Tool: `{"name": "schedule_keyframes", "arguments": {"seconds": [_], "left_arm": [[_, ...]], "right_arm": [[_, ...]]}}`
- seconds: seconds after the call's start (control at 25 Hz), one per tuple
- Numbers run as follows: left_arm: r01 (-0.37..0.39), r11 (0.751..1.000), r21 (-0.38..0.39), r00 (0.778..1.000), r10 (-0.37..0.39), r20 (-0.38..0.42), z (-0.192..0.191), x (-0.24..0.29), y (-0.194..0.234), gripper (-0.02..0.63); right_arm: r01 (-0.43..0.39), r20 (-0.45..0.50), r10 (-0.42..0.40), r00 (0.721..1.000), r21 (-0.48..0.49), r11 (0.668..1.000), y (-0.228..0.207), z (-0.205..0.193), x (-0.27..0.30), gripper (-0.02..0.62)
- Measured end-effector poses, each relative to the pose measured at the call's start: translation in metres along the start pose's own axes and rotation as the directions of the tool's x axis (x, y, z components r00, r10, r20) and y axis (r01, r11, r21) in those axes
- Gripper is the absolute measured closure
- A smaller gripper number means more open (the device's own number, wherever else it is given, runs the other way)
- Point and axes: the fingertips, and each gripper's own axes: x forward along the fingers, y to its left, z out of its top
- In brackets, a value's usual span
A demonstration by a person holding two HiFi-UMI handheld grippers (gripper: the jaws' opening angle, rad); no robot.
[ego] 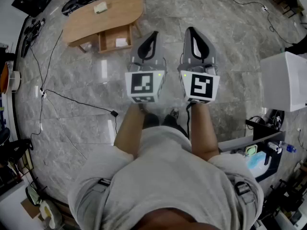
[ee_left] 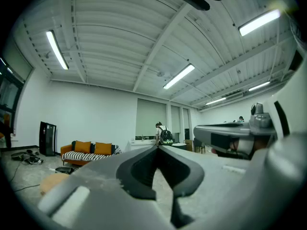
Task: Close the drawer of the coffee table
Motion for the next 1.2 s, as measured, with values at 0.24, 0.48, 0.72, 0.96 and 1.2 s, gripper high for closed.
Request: {"name": "schedule_keyframes", "arguments": {"seconds": [0.24,0.48,0.72,0.96,1.2], "left_arm": [[-0.005,1.000,-0.003,1.000,0.005,0.003,0.002,0.002,0.013,0.584],[-0.023,1.000,-0.014,1.000,0.023,0.005,-0.003,-0.002,0.040,0.584],[-0.068,0.998,-0.014,0.998,0.068,0.016,0.000,-0.016,0.091,0.584],[-0.146,0.989,-0.003,0.989,0.146,0.023,0.002,-0.044,0.171,0.584],[-0.238,0.971,-0.020,0.971,0.238,0.015,-0.002,-0.077,0.244,0.584]], "right_arm": [[-0.007,-0.007,0.007,1.000,-0.002,1.000,0.010,0.000,0.010,0.589],[-0.028,-0.003,0.028,1.000,-0.001,1.000,0.034,0.000,0.025,0.589],[-0.069,0.043,0.068,0.997,0.034,0.997,0.081,0.008,0.052,0.589],[-0.133,0.048,0.131,0.990,0.045,0.990,0.149,0.013,0.084,0.589],[-0.196,0.053,0.193,0.980,0.047,0.980,0.208,0.017,0.107,0.589]]}}
